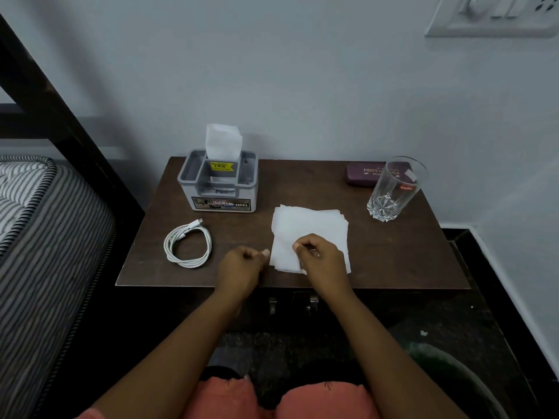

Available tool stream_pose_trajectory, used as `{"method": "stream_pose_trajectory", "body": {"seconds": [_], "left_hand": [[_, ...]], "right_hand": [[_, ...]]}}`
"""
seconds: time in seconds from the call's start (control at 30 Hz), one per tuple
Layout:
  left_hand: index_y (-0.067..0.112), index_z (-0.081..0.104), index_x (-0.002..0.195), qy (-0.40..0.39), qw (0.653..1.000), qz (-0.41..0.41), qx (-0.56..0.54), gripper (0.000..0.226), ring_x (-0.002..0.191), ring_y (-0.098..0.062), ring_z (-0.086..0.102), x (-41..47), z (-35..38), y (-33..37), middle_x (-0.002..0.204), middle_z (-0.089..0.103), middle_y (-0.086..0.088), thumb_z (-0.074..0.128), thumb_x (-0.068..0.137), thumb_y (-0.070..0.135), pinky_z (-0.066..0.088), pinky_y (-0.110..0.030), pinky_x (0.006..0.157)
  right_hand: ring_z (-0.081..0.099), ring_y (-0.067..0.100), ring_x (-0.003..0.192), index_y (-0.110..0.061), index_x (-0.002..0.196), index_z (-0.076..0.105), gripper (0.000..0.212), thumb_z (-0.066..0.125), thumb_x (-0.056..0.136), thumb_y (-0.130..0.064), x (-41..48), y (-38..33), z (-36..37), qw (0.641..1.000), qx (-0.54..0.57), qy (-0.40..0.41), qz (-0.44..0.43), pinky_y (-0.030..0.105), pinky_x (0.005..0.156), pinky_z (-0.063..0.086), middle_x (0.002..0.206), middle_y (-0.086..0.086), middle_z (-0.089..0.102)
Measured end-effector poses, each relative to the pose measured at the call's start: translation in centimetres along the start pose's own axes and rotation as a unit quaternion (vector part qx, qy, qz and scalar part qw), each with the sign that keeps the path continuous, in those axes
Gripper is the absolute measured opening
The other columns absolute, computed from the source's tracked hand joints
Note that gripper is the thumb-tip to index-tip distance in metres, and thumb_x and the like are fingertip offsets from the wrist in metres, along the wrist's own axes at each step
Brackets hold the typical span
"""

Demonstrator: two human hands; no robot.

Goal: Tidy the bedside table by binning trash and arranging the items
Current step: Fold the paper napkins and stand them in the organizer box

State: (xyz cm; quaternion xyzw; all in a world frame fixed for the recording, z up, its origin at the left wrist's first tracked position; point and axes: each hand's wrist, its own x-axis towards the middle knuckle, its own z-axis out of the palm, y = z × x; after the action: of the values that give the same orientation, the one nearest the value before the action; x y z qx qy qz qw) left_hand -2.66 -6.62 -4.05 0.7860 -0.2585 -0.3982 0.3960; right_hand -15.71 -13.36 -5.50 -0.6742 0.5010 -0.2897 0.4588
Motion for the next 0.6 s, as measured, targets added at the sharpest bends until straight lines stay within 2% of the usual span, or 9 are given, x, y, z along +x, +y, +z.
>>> {"method": "stream_pose_trajectory", "body": {"seconds": [0.07,0.1,0.17,0.23,0.3,0.37,0.47,0.53,0.6], "left_hand": [[0.011,0.061,0.076,-0.013,0.998,-0.014,-0.063,0.028,0.048,-0.012,0.049,0.0,-0.1,1.1,0.065,0.057,-0.003,0.051,0.094,0.031,0.041,-0.021,0.046],[0.009,0.062,0.082,-0.045,0.991,-0.044,-0.114,0.033,0.051,-0.013,0.054,0.0,0.0,1.9,0.068,0.060,-0.005,0.046,0.096,0.034,0.045,-0.021,0.045],[0.004,0.061,0.094,-0.116,0.965,-0.126,-0.198,0.046,0.067,-0.018,0.063,0.1,0.3,3.7,0.082,0.065,-0.011,0.039,0.097,0.045,0.054,-0.023,0.054],[0.000,0.057,0.104,-0.163,0.943,-0.176,-0.229,0.062,0.081,-0.025,0.065,0.6,0.8,4.8,0.100,0.066,-0.019,0.038,0.092,0.057,0.056,-0.030,0.065],[-0.001,0.053,0.105,-0.179,0.935,-0.187,-0.241,0.068,0.084,-0.028,0.065,1.3,1.5,5.4,0.105,0.064,-0.022,0.044,0.085,0.064,0.056,-0.034,0.066],[0.000,0.055,0.108,-0.175,0.943,-0.166,-0.229,0.060,0.077,-0.026,0.065,1.9,2.1,5.7,0.099,0.064,-0.019,0.056,0.084,0.055,0.058,-0.033,0.061],[-0.007,0.055,0.118,-0.129,0.962,-0.136,-0.199,0.046,0.071,-0.026,0.063,2.5,2.6,5.8,0.106,0.064,-0.022,0.069,0.083,0.018,0.057,-0.030,0.053],[-0.009,0.055,0.118,-0.105,0.967,-0.124,-0.194,0.043,0.079,-0.030,0.063,2.9,2.6,5.5,0.114,0.063,-0.024,0.069,0.080,0.006,0.055,-0.034,0.060],[-0.010,0.058,0.113,-0.123,0.965,-0.104,-0.207,0.037,0.080,-0.028,0.063,2.6,2.3,5.7,0.114,0.064,-0.023,0.068,0.081,0.005,0.054,-0.033,0.065]], "right_hand": [[0.061,0.008,0.080,-0.011,0.083,0.067,0.011,0.058,0.089,-0.011,0.1,0.0,-0.5,1.000,0.020,0.013,-0.007,0.020,0.076,0.050,0.086,-0.002,0.067],[0.062,0.006,0.080,-0.013,0.084,0.067,0.009,0.059,0.088,-0.009,0.0,-0.1,-0.9,0.999,0.022,0.023,-0.021,0.018,0.075,0.049,0.086,-0.002,0.067],[0.063,0.007,0.079,-0.014,0.086,0.066,0.011,0.060,0.087,-0.006,-0.1,-0.5,-1.5,0.997,0.021,0.048,-0.056,0.015,0.071,0.049,0.085,-0.003,0.067],[0.064,0.009,0.080,-0.012,0.088,0.065,0.010,0.060,0.087,-0.004,-0.3,-1.1,-2.1,0.993,-0.005,0.053,-0.103,0.015,0.071,0.049,0.085,-0.005,0.067],[0.063,0.008,0.080,-0.013,0.089,0.064,0.010,0.057,0.088,-0.007,-0.8,-1.7,-2.6,0.984,-0.076,0.027,-0.159,0.020,0.072,0.050,0.087,-0.006,0.067],[0.061,0.009,0.083,-0.015,0.092,0.063,0.010,0.053,0.091,-0.011,-1.3,-1.9,-2.7,0.967,-0.156,-0.019,-0.199,0.028,0.074,0.050,0.091,-0.003,0.067],[0.060,0.012,0.089,-0.019,0.097,0.064,0.013,0.052,0.093,-0.017,-2.2,-1.6,-2.7,0.951,-0.206,-0.041,-0.227,0.031,0.077,0.049,0.097,-0.003,0.065],[0.059,0.007,0.090,-0.020,0.094,0.065,0.012,0.054,0.092,-0.016,-2.8,-1.5,-3.2,0.964,-0.161,-0.004,-0.213,0.023,0.080,0.048,0.096,-0.007,0.065],[0.060,0.003,0.089,-0.021,0.090,0.066,0.011,0.056,0.091,-0.015,-3.4,-1.8,-4.3,0.983,-0.089,0.055,-0.153,0.012,0.076,0.047,0.091,-0.010,0.065]]}}
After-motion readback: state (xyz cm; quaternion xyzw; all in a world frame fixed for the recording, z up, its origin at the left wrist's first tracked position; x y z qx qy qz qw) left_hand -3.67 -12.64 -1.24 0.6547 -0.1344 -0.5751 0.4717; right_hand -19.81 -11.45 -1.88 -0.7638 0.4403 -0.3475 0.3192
